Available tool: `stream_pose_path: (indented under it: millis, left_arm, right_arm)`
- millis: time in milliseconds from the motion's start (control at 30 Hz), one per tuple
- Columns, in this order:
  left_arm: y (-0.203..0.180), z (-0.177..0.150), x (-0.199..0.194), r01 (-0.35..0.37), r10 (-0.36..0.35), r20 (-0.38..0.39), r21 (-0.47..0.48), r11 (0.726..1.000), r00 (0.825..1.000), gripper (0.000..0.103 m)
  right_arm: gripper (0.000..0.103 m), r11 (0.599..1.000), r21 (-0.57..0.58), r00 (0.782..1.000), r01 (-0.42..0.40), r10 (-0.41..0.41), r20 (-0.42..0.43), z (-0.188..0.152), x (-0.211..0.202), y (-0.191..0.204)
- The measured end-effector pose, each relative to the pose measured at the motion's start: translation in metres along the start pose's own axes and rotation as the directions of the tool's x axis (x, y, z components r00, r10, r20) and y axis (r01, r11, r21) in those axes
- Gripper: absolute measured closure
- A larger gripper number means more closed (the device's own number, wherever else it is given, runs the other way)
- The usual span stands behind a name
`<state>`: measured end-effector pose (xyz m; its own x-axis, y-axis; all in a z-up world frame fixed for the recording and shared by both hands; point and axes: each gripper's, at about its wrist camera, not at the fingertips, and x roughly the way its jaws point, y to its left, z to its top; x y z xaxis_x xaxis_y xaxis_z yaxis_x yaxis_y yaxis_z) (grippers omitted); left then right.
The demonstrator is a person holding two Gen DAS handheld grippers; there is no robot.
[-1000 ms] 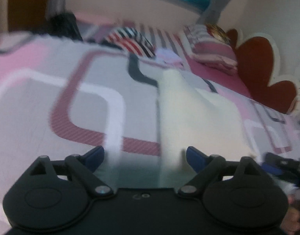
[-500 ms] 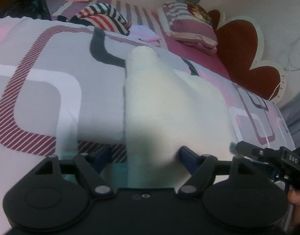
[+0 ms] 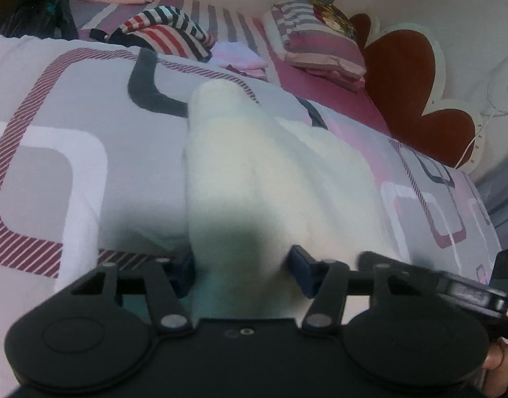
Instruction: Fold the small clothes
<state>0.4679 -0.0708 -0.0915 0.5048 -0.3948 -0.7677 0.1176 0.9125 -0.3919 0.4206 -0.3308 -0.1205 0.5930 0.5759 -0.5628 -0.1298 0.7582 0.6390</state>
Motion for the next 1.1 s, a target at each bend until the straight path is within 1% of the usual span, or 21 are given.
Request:
stream_pose_path:
  millis: [33,67,100,200,300,433,600,700,833,967,1100]
  left_arm:
    - [-0.002,0.000,0.000,-0.007,0.007,0.003,0.006,1.000,1.000,0.052]
    - [-0.005,0.000,-0.001,-0.018,0.018,0.008,0.018,1.000,1.000,0.057]
    - [-0.009,0.000,-0.003,-0.028,0.027,0.015,0.033,0.999,1.000,0.061]
    - [-0.022,-0.001,-0.010,-0.081,0.078,0.037,0.091,0.993,0.996,0.069]
    - [-0.034,-0.003,-0.018,-0.119,0.112,0.058,0.139,0.983,0.992,0.071]
    - [-0.042,-0.002,-0.031,-0.127,0.114,0.079,0.180,0.975,0.990,0.072]
    - [-0.039,-0.004,-0.054,-0.139,0.116,0.115,0.227,0.964,0.987,0.073]
    - [-0.026,-0.006,-0.073,-0.147,0.118,0.132,0.239,0.960,0.984,0.074]
    - [-0.001,-0.008,-0.105,-0.167,0.130,0.167,0.237,0.957,0.977,0.074]
    - [0.040,-0.014,-0.145,-0.193,0.149,0.213,0.200,0.961,0.966,0.074]
    - [0.086,-0.029,-0.183,-0.237,0.197,0.251,0.139,0.961,0.948,0.074]
  right_arm:
    - [0.060,1.000,0.004,1.000,-0.003,0.003,-0.003,0.001,0.004,0.000]
    - [0.065,1.000,0.004,1.000,-0.006,0.006,0.000,0.001,0.006,0.000]
    - [0.065,1.000,-0.002,1.000,-0.002,0.002,0.001,0.000,0.007,0.001]
    - [0.071,0.997,-0.072,0.999,0.042,-0.040,0.029,-0.004,0.004,0.015]
    - [0.073,0.987,-0.141,0.996,0.076,-0.069,0.057,-0.007,-0.002,0.032]
    - [0.074,0.974,-0.201,0.993,0.105,-0.091,0.082,-0.008,-0.008,0.049]
    - [0.074,0.966,-0.234,0.991,0.109,-0.087,0.103,-0.015,-0.010,0.071]
    - [0.074,0.957,-0.268,0.990,0.113,-0.086,0.112,-0.023,-0.008,0.094]
    - [0.075,0.943,-0.318,0.991,0.103,-0.071,0.112,-0.037,0.003,0.137]
    - [0.075,0.928,-0.365,0.994,0.072,-0.036,0.104,-0.051,0.020,0.182]
    - [0.075,0.903,-0.430,0.997,0.021,0.012,0.074,-0.072,0.049,0.232]
